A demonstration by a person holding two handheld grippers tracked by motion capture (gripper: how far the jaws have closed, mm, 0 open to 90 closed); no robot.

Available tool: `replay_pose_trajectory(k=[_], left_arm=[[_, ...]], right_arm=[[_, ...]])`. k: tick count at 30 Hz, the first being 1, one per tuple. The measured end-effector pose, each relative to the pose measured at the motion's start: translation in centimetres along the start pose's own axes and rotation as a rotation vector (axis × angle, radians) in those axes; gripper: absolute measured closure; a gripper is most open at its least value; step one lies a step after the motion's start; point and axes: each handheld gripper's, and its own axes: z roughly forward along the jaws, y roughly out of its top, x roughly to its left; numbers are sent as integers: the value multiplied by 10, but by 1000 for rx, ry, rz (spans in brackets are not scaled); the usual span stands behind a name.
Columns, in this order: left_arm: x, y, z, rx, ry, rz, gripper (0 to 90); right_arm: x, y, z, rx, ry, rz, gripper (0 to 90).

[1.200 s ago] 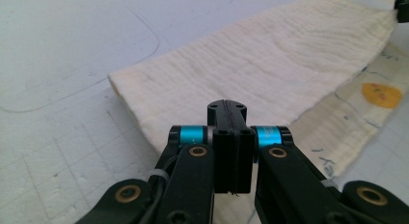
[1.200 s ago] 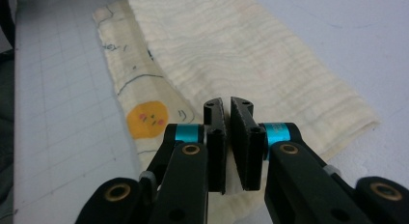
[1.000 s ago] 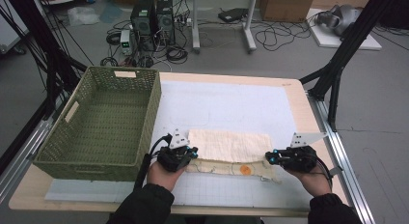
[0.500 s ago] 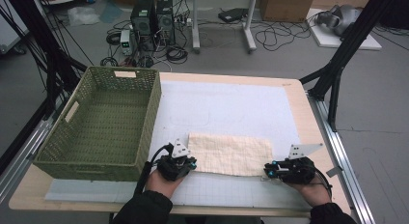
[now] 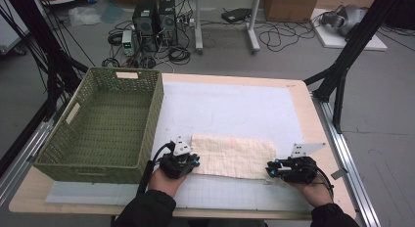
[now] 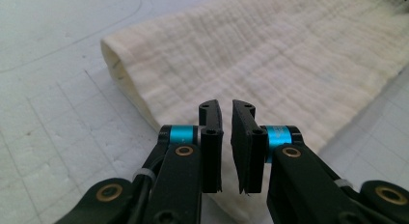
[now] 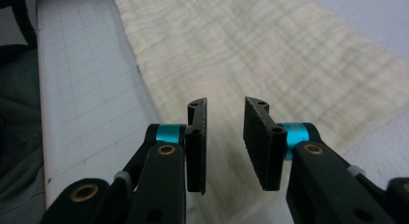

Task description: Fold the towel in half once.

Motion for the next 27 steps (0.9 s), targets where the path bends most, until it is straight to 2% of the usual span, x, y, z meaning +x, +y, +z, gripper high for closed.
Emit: replay_pose_trajectory(k=[8, 12, 18, 23, 27], left_arm=[[5, 4, 6, -33, -16, -42, 781], [4, 7, 8, -36, -19, -42, 700], [1, 15, 13, -48, -23, -20, 669], [0, 18, 18, -60, -38, -25, 662], [0, 19, 20, -58, -37, -14, 659]], right_arm=[[-5, 13, 10, -17, -7, -13, 660], [-5, 18, 13, -43, -14, -12, 621], [-7, 24, 15, -70, -32, -6, 584], [-10, 28, 18, -84, -40, 0, 575], [-13, 33, 20, -95, -52, -1, 574]])
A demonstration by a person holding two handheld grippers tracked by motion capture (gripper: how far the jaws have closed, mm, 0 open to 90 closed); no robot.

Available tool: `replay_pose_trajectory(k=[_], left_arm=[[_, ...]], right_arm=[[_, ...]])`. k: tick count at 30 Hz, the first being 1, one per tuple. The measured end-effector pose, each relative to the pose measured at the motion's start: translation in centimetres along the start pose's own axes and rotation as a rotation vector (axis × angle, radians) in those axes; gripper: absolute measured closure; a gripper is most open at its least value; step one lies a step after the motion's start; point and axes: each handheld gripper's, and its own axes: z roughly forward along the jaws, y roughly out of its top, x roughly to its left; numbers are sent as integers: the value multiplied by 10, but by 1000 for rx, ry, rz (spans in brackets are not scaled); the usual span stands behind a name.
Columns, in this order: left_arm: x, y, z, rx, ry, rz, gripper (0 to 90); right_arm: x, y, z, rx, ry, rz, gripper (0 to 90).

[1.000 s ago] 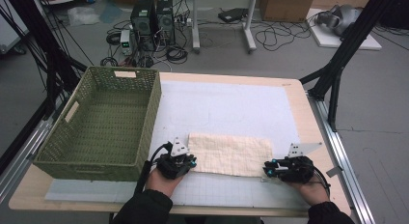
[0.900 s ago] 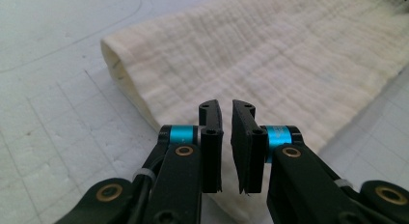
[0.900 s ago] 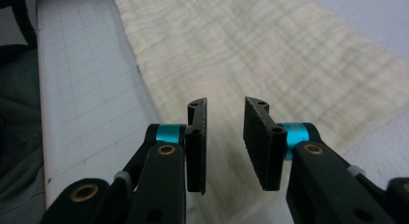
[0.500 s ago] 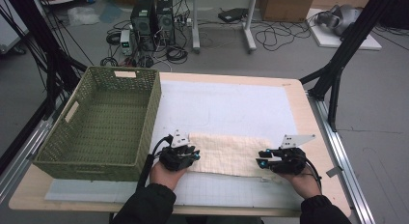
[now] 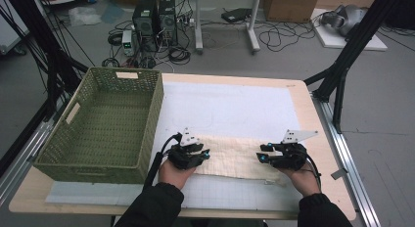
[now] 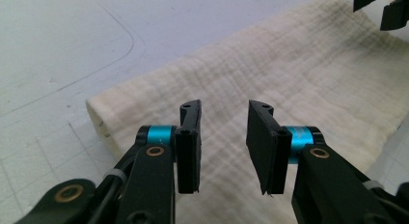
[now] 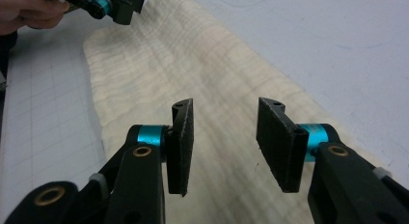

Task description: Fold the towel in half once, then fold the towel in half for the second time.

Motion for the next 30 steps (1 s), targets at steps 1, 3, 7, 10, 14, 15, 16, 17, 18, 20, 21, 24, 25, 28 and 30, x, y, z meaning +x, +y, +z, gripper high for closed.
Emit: replay_pose_trajectory(k=[1, 3, 7, 10, 14, 15, 16, 17, 18, 20, 21, 24, 25, 28, 30], left_arm=[[0, 1, 0, -2, 1, -1, 659], [-1, 1, -1, -11, 1, -7, 659], [-3, 1, 1, -7, 1, 3, 665], [-2, 1, 2, -3, 8, 0, 667], [-2, 1, 3, -2, 11, 1, 664], [-2, 1, 3, 0, 12, 3, 664], [-2, 2, 4, 0, 12, 4, 663], [-1, 2, 4, -1, 16, 3, 662], [-1, 2, 5, -5, 22, 0, 660], [1, 2, 5, -11, 34, -4, 648], [2, 2, 5, -14, 33, -9, 641], [5, 3, 6, -21, 41, -19, 649], [6, 4, 7, -23, 41, -27, 660], [9, 11, 11, -21, 48, -33, 718], [11, 17, 14, -17, 54, -23, 764]], right_arm=[[0, 1, 1, 0, 1, -2, 574], [-1, 3, 3, -8, 2, -5, 573], [0, 5, 5, 0, 1, -12, 576], [0, 5, 6, 9, -1, -18, 575], [0, 6, 5, 4, -7, -25, 574], [0, 5, 5, 3, -7, -25, 574], [0, 5, 5, 5, -7, -26, 574], [0, 5, 5, 11, -5, -21, 573], [0, 5, 6, 16, -8, -24, 570], [1, 5, 7, 28, -11, -26, 561], [0, 5, 8, 32, -16, -32, 561], [0, 4, 9, 49, -16, -27, 562], [-1, 4, 10, 52, -19, -35, 565], [-4, 6, 11, 74, -21, -29, 592], [-7, 11, 12, 74, -25, -38, 651]])
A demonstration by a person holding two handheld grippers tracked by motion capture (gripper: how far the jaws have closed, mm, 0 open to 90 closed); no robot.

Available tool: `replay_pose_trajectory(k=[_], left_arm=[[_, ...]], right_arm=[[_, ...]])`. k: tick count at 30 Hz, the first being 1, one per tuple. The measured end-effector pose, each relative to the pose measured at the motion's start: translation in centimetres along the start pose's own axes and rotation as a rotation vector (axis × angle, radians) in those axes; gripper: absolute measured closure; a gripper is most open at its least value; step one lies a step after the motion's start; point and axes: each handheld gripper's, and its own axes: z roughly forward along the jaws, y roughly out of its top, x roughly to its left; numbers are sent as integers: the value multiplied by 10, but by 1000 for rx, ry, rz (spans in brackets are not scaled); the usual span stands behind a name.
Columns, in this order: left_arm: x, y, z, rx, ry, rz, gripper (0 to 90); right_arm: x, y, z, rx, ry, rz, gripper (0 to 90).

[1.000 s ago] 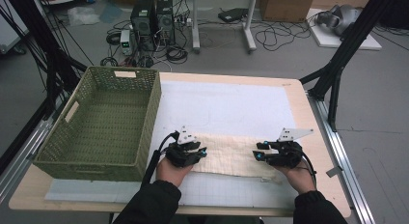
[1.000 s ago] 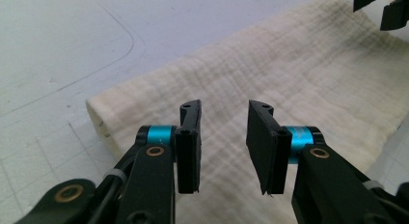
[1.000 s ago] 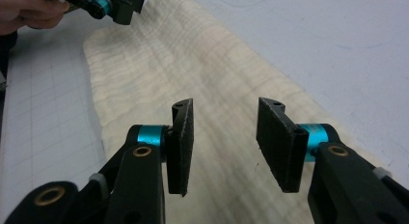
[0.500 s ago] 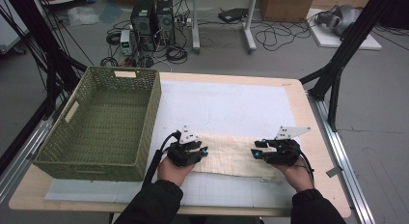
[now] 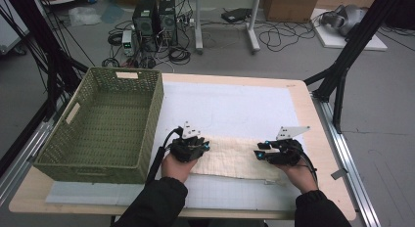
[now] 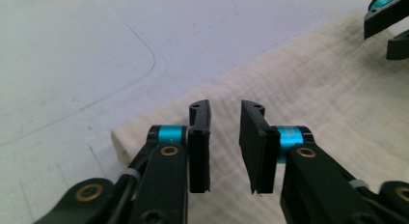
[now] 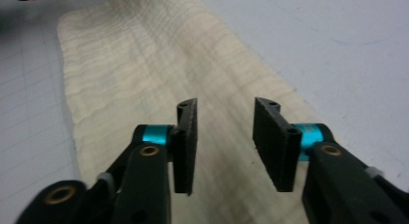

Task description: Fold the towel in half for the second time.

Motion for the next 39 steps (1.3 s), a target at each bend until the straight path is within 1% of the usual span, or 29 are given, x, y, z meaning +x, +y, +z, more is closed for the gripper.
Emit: replay_pose_trajectory(k=[2, 4, 6, 8, 9, 10, 11, 12, 14, 16, 17, 18, 19, 20, 22, 24, 25, 27, 28, 29, 30, 31, 32, 33, 34, 36, 37, 38, 39], left_arm=[[2, 6, 5, 13, 9, 9, 801], [5, 8, 11, 27, 26, 6, 837], [10, 6, 17, 45, 39, -6, 859], [16, 3, 24, 89, 46, -32, 864], [18, 1, 27, 105, 51, -38, 864], [19, 0, 28, 121, 67, -29, 864], [19, -1, 29, 126, 73, -31, 864], [20, -1, 30, 125, 77, -40, 864], [21, -1, 31, 134, 90, -37, 863], [22, -2, 31, 131, 90, -36, 862], [22, -2, 30, 134, 103, -40, 862], [22, -2, 30, 134, 114, -41, 860], [22, -2, 29, 138, 120, -33, 852], [23, -3, 29, 135, 123, -36, 843], [24, -4, 27, 136, 123, -39, 836], [24, -5, 26, 136, 128, -35, 828], [25, -5, 25, 134, 122, -44, 824], [26, -5, 23, 134, 125, -42, 814], [26, -4, 22, 123, 124, -45, 805], [25, -3, 20, 108, 124, -43, 793], [25, -1, 18, 87, 128, -51, 793], [26, 0, 17, 79, 124, -57, 793], [28, 1, 17, 71, 125, -66, 793], [30, 1, 17, 78, 133, -67, 793], [32, 1, 18, 86, 136, -78, 790], [36, 0, 18, 93, 146, -98, 767], [37, 0, 18, 97, 147, -99, 751], [37, -1, 19, 91, 145, -109, 741], [37, -1, 20, 97, 145, -103, 730]], right_arm=[[-3, 5, 1, -2, 0, 4, 708], [-8, 10, 5, 5, -11, 4, 736], [-13, 12, 10, 15, -14, 17, 755], [-17, 11, 15, 25, -17, 35, 765], [-19, 10, 18, 32, -13, 44, 768], [-21, 9, 20, 50, -12, 49, 770], [-23, 7, 22, 68, -19, 51, 770], [-24, 6, 23, 81, -20, 60, 771], [-26, 4, 24, 93, -28, 61, 771], [-27, 3, 23, 98, -42, 64, 771], [-27, 1, 22, 104, -51, 64, 770], [-29, -2, 21, 102, -58, 71, 771], [-30, -4, 20, 92, -55, 82, 771], [-31, -6, 19, 80, -57, 92, 772], [-34, -10, 14, 73, -72, 108, 771], [-35, -13, 10, 76, -91, 106, 771], [-36, -15, 8, 73, -92, 114, 770], [-37, -17, 5, 67, -98, 122, 767], [-37, -18, 4, 68, -94, 130, 760], [-37, -17, 4, 69, -91, 127, 746], [-36, -16, 3, 76, -96, 118, 737], [-36, -14, 2, 80, -98, 104, 726], [-36, -12, 1, 84, -102, 101, 718], [-37, -9, -2, 80, -116, 99, 711], [-39, -8, -4, 73, -124, 97, 706], [-43, -6, -8, 72, -140, 113, 691], [-46, -6, -9, 76, -149, 116, 684], [-49, -7, -9, 85, -153, 124, 673], [-51, -8, -9, 95, -159, 132, 659]])
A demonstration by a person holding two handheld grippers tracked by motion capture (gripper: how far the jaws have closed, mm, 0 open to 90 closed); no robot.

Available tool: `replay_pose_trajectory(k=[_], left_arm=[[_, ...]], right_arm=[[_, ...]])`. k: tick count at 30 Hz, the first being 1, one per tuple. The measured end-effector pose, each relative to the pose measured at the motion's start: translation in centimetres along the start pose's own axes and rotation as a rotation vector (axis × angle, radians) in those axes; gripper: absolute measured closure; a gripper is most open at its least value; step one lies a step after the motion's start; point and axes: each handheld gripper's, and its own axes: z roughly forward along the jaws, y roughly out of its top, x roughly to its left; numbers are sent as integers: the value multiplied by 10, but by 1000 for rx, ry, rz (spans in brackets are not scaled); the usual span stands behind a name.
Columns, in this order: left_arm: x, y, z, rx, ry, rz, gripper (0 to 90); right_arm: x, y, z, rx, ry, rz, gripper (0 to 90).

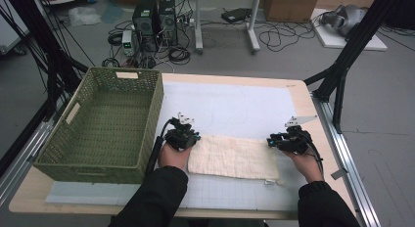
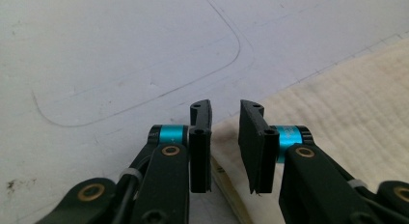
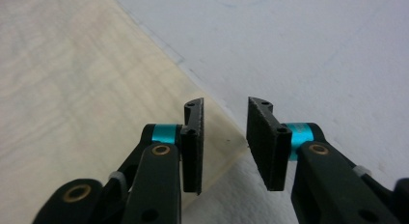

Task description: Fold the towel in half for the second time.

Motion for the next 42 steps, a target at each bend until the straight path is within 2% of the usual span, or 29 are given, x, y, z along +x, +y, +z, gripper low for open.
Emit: replay_pose_trajectory(k=[4, 8, 12, 15, 19, 21, 24, 29, 31, 34, 36, 42], left_arm=[[1, -2, 7, 32, 17, -16, 657], [2, -2, 7, 28, 8, -50, 647], [2, -2, 7, 28, 19, -27, 698], [0, -3, 6, 30, -4, -8, 789], [0, -3, 5, 33, -12, -11, 833], [0, -3, 4, 32, -9, -3, 837], [-1, -1, 0, -6, 14, -8, 840], [2, 7, -11, -113, 26, -45, 842], [2, 8, -12, -114, 25, -33, 841], [-1, 3, -15, -132, 15, -25, 841], [-2, -1, -17, -129, 12, -12, 840], [-8, -11, -29, -169, -3, 14, 838]], right_arm=[[-6, -4, 6, 30, 5, 35, 627], [-7, -5, 7, 32, 12, 42, 637], [-8, -6, 7, 26, 29, 43, 702], [-5, -5, 9, 30, 58, 21, 801], [-7, -6, 9, 24, 91, 41, 828], [-6, -5, 7, 28, 91, 33, 831], [-5, -3, 1, -22, 88, 37, 833], [-6, 7, -14, -90, 76, 29, 835], [-5, 10, -18, -104, 73, 25, 835], [-5, 6, -15, -75, 74, 26, 835], [-4, 1, -13, -80, 85, 30, 835], [5, -7, -24, -130, 117, 23, 834]])
